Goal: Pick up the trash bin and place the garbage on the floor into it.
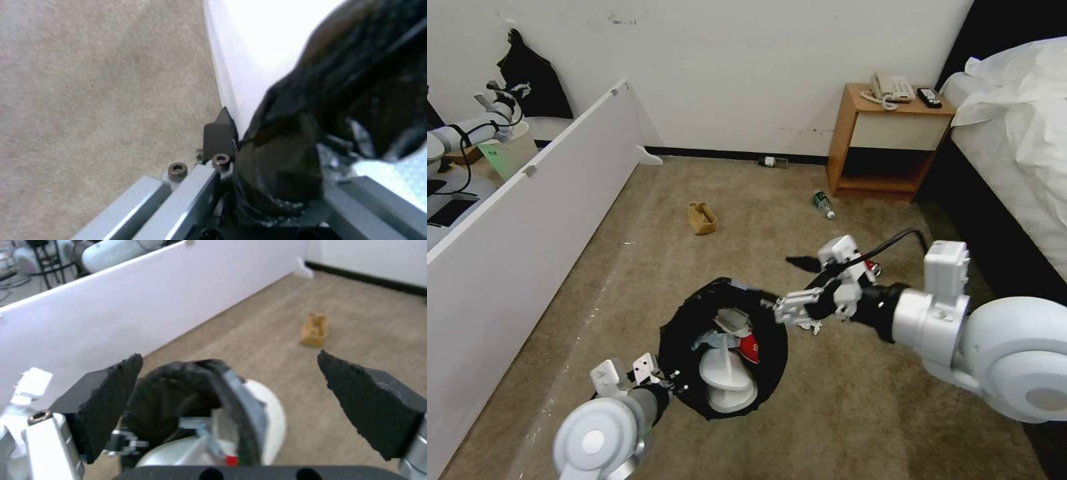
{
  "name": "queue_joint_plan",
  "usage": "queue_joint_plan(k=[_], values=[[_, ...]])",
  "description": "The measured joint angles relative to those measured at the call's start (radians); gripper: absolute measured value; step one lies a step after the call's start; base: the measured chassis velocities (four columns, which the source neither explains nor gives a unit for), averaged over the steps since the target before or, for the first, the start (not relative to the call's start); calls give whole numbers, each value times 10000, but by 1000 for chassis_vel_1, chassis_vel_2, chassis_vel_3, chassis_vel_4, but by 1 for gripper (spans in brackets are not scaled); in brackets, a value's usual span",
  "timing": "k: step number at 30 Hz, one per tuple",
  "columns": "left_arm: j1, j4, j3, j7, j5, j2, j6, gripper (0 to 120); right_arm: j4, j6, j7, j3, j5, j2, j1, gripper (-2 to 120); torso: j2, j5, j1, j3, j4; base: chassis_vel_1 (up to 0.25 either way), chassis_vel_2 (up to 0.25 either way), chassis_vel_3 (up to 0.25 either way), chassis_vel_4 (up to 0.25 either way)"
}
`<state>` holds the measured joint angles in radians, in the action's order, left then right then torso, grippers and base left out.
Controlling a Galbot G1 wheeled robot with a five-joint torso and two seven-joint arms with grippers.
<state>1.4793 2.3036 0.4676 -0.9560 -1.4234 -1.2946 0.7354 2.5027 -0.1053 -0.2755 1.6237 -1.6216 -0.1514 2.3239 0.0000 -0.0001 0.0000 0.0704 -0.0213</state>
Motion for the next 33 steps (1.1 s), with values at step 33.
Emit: queue_joint_plan(k=[33], values=[[263, 493, 724, 326, 398, 832, 0, 0, -1533, 623, 1440, -695, 4933, 1770, 1897, 100, 0, 1, 0, 1, 2, 0, 0, 0, 0]])
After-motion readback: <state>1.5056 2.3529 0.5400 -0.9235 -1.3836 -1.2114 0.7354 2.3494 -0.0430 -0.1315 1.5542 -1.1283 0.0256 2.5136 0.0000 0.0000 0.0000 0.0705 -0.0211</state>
